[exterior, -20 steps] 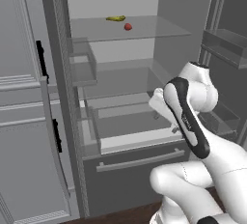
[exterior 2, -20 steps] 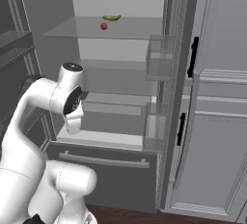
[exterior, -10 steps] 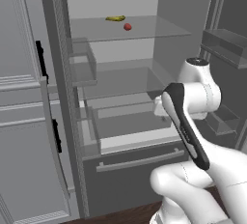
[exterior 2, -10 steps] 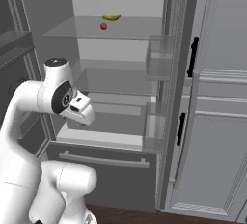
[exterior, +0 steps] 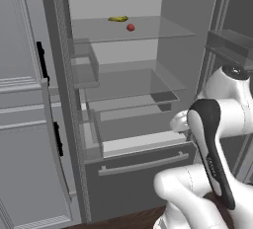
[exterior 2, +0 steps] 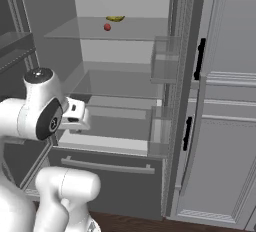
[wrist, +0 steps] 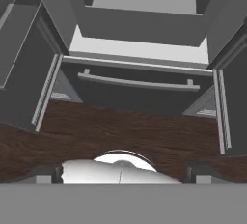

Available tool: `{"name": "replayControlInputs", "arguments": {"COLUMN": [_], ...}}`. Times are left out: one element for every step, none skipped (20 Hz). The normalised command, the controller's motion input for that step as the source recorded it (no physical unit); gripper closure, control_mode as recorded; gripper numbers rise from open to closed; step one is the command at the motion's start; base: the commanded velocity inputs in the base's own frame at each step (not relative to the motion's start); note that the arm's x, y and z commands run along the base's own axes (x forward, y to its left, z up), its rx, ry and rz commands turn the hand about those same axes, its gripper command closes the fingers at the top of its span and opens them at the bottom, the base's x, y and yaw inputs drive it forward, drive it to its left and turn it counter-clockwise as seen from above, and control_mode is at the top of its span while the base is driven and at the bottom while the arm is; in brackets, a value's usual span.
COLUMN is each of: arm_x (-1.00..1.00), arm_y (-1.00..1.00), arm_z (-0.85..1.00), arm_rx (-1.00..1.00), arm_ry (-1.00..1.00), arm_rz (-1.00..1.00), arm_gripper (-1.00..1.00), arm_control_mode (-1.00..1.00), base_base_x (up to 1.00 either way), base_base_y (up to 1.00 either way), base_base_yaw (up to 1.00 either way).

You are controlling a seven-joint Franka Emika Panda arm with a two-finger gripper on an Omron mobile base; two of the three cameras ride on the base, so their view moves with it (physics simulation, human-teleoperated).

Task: Take the strawberry from the fridge and place it on top of the pancake, located on the dining counter.

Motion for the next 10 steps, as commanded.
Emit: {"name": "replayControlInputs", "arguments": {"arm_x": [-0.56,-0.34,-0.16,-0.02,0.0,0.0,0.0,0.0,0.0,0.0], "arm_y": [0.0,0.0,0.0,0.0,0.0,-0.07,-0.1,-0.19,-0.16,0.0], "arm_z": [0.32,0.11,0.0,0.0,0.0,0.0,-0.01,-0.13,-0.13,-0.06], "arm_rx": [-0.04,-0.12,-0.19,-0.2,-0.16,-0.1,-0.04,0.0,0.0,0.0], "arm_ry": [-0.12,-0.01,0.0,0.0,0.05,0.13,0.15,0.15,0.11,0.05], "arm_rz": [0.09,0.0,-0.07,-0.14,-0.21,-0.27,-0.26,-0.22,-0.17,-0.06], "arm_gripper": [-1.0,-1.0,-1.0,-1.0,-1.0,-1.0,-1.0,-1.0,-1.0,-1.0], "arm_control_mode": [-1.0,-1.0,-1.0,-1.0,-1.0,-1.0,-1.0,-1.0,-1.0,-1.0], "base_base_x": [0.0,0.0,0.0,0.0,0.0,0.0,0.0,0.0,0.0,0.0], "base_base_y": [0.0,0.0,0.0,0.0,0.0,0.0,0.0,0.0,0.0,0.0], "base_base_yaw": [0.0,0.0,0.0,0.0,0.0,0.0,0.0,0.0,0.0,0.0]}}
